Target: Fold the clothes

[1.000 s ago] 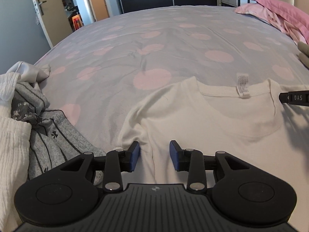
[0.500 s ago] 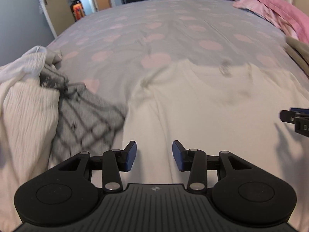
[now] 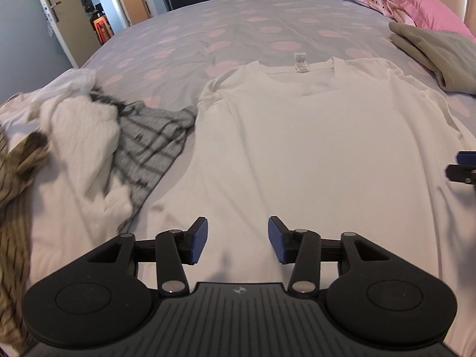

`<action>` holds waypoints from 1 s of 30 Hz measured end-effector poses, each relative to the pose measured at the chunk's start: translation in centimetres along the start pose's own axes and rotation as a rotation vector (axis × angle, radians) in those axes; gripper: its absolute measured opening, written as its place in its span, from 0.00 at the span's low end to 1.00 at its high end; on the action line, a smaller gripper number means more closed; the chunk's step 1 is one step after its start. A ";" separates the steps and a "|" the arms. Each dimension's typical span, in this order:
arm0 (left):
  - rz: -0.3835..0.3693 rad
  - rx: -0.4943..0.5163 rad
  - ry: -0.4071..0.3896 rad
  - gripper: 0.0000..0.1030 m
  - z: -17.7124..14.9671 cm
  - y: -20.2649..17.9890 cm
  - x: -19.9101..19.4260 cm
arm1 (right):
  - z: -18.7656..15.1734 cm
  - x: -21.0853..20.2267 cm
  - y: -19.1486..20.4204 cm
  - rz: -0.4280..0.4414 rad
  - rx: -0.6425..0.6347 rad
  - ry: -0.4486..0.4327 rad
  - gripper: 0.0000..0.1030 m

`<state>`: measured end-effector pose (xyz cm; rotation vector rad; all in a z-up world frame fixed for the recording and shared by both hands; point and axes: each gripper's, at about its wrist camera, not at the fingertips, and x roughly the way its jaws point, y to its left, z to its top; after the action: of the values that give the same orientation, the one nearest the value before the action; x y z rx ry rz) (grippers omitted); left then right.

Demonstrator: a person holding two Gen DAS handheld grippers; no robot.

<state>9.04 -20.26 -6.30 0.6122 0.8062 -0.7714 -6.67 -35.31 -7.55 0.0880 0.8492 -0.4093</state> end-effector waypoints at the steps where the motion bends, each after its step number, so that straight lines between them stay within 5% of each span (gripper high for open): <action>1: 0.004 -0.001 0.003 0.43 -0.7 0.2 -0.3 | -0.7 -0.6 -0.3 0.003 0.000 -0.007 0.28; 11: 0.021 -0.014 0.061 0.45 -5.3 0.7 -0.6 | -6.6 -3.5 -5.1 -0.069 0.118 0.042 0.35; 26: 0.013 -0.014 0.092 0.45 -5.8 0.2 0.2 | -8.5 -0.8 -5.4 -0.134 0.158 0.160 0.34; 30: 0.013 -0.019 0.096 0.45 -5.6 0.2 0.3 | -8.7 -0.5 -5.3 -0.149 0.150 0.172 0.10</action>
<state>7.07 -16.21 -9.60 0.6404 0.8963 -0.7261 -15.14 -37.98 -12.48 0.2017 0.9970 -0.6118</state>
